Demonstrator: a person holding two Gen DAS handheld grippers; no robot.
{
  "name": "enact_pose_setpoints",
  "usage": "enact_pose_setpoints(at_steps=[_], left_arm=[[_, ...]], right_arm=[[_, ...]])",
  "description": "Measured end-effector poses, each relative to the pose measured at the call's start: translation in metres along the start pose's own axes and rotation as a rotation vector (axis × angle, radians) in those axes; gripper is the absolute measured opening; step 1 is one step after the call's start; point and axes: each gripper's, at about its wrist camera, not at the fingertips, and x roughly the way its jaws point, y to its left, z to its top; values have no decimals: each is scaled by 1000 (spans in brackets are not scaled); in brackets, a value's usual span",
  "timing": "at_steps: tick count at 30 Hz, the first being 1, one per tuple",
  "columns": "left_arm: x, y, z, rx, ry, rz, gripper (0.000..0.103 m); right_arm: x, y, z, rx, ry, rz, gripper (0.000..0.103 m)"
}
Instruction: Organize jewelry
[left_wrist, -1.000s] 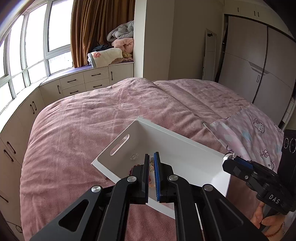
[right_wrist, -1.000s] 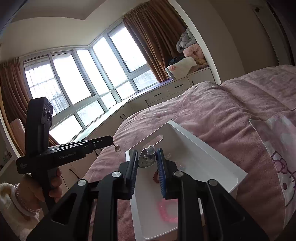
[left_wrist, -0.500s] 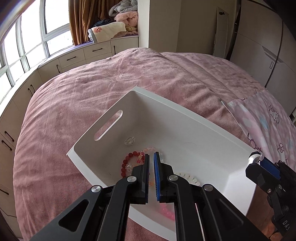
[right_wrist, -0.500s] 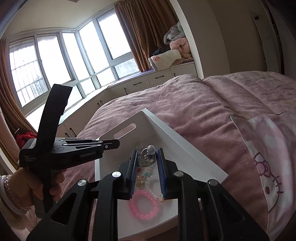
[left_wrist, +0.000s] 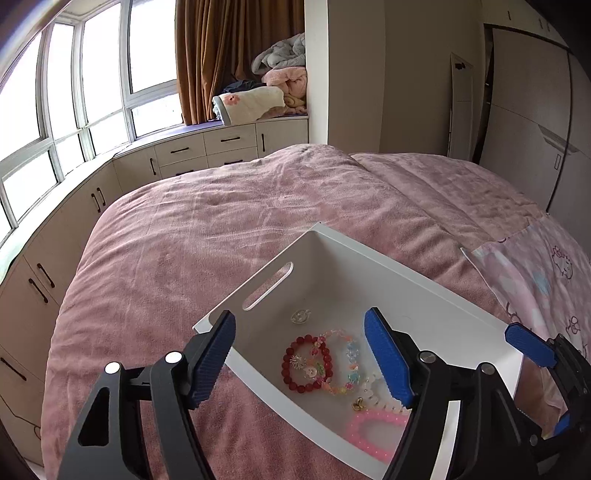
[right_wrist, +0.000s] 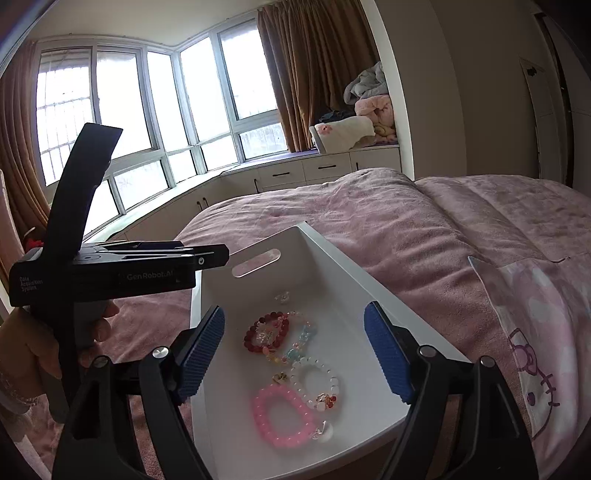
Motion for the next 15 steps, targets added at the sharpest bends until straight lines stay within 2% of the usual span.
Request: enact_pose_setpoints(at_steps=[3,5,6,9,15], left_arm=[[-32,11,2,-1,-93,31,93],[-53,16,-1,8,-143,52,94],[-62,18,-4,12,-161,63,96],[-88,25,-18,-1,-184,88,99],[-133,41,-63,-91,-214,78,99]], right_arm=[[-1,11,-1,-47,-19,1,85],[-5,21,-1,-90,-54,-13,97],[-9,25,-2,-110,-75,-16,98],[-17,36,-2,-145,-114,-1,98],[-44,51,-2,-197,-202,5,98]])
